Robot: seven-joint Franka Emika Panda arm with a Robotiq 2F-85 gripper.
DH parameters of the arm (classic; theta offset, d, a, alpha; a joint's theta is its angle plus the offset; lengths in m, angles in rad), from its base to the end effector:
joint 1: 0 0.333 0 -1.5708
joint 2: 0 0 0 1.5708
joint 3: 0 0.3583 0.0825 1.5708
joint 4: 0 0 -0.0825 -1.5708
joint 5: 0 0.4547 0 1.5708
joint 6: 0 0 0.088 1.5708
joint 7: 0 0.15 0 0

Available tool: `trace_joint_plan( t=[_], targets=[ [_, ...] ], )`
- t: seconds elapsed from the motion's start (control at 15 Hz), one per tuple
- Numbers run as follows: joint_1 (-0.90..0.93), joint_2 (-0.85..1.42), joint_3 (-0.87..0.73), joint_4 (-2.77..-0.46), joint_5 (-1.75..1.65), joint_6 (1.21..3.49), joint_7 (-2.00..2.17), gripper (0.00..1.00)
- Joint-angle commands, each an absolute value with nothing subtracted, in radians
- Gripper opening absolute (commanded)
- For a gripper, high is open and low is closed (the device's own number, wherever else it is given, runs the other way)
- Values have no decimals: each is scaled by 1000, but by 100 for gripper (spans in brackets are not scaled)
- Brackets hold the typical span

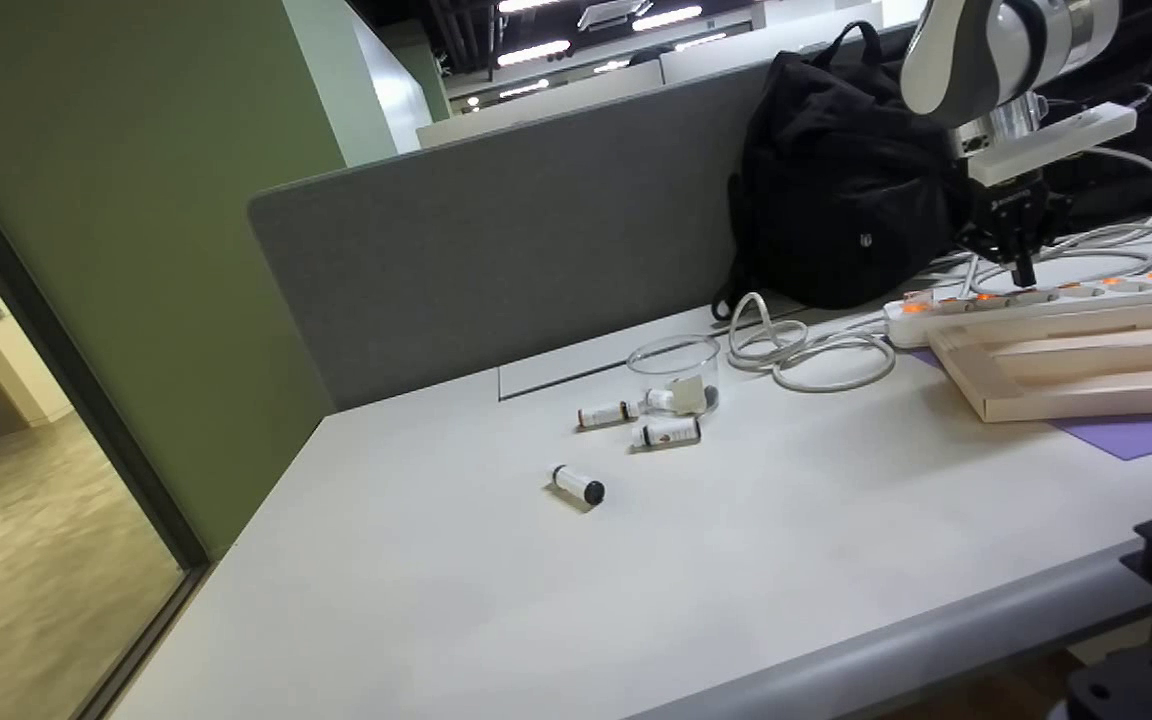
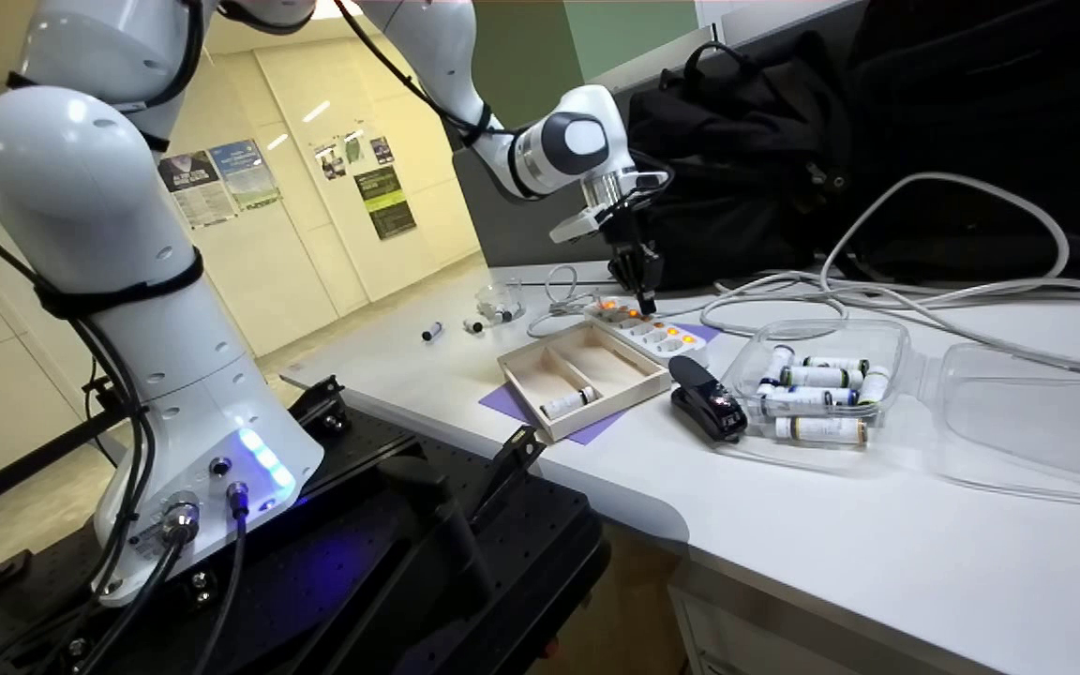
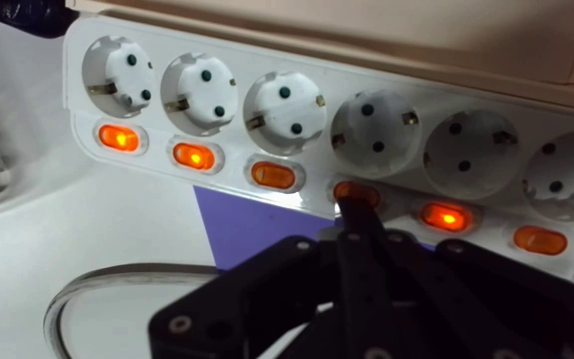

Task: Turn on the fourth switch from the right

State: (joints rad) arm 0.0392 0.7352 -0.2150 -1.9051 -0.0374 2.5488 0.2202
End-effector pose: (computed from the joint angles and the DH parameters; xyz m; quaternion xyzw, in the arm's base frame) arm 0.6597 -0.1239 0.0378 0.9835 -0.1564 -0.0369 0.0834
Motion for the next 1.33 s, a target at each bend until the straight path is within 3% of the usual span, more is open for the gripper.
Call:
trace_joint_plan(
  t=[0.0, 0.67, 1.27],
  targets=[
    [41, 738, -217, -1894, -50, 2520, 262, 0],
    [16, 771, -209, -1907, -40, 2530, 244, 0],
    [-116, 785, -148, -1861, 101, 2425, 202, 0]
  ],
)
